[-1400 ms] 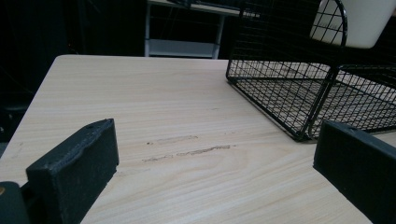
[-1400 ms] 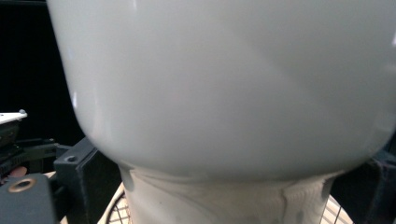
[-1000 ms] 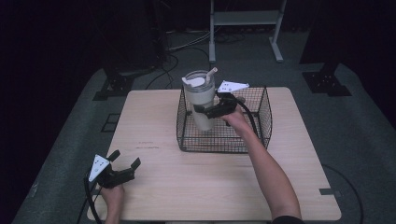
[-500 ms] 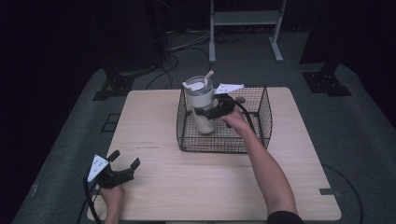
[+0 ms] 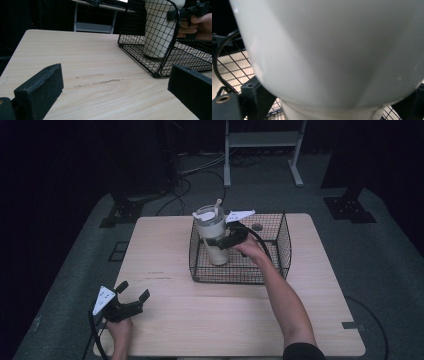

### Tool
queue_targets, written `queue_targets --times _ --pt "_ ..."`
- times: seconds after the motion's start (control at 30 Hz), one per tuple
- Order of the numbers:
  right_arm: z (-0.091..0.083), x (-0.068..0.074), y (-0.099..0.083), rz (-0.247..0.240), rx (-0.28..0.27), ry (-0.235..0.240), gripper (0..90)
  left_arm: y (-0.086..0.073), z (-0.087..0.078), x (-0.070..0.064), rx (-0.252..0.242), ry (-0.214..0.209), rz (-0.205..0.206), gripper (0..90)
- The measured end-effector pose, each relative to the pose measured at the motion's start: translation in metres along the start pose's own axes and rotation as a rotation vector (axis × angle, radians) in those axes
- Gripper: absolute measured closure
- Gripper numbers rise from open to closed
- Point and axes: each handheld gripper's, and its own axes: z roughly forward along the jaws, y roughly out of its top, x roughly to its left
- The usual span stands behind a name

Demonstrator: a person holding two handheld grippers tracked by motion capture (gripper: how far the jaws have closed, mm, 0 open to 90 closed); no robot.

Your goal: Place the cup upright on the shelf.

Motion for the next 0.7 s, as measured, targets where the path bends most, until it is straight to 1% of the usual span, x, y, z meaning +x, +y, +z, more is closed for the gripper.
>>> queue_targets --times 0.03,0.1,0.13,0.27,0.47,0.57,0.7 --pt "0.0 -0.001 -0.001 0.001 0.009 -0.001 7.2 0.0 0.0 0.0 -0.001 -0.001 -0.002 0.0" --pt "-0.001 -0.001 -0.001 0.0 0.002 0.0 7.2 0.0 0.0 0.001 -0.003 -0.004 -0.003 0.0" --pt "-0.002 -0.001 -0.002 -0.007 0.011 -0.003 7.1 0.0 0.0 0.0 -0.003 -0.003 -0.005 0.0" --pt "-0.005 -0.002 -0.005 -0.017 0.007 0.007 7.0 0.0 0.0 -0.001 -0.002 -0.002 -0.001 0.0" --pt "-0.012 -0.001 -0.009 -0.054 0.015 0.013 6.8 0.0 0.001 -0.001 0.009 0.003 0.012 0.0" --pt "-0.017 -0.002 -0.012 -0.053 0.021 0.015 6.6 0.0 0.001 -0.002 0.012 0.005 0.017 0.0" --pt "-0.02 -0.002 -0.013 -0.046 0.023 0.013 6.6 0.0 0.002 -0.002 0.014 0.005 0.022 0.0"
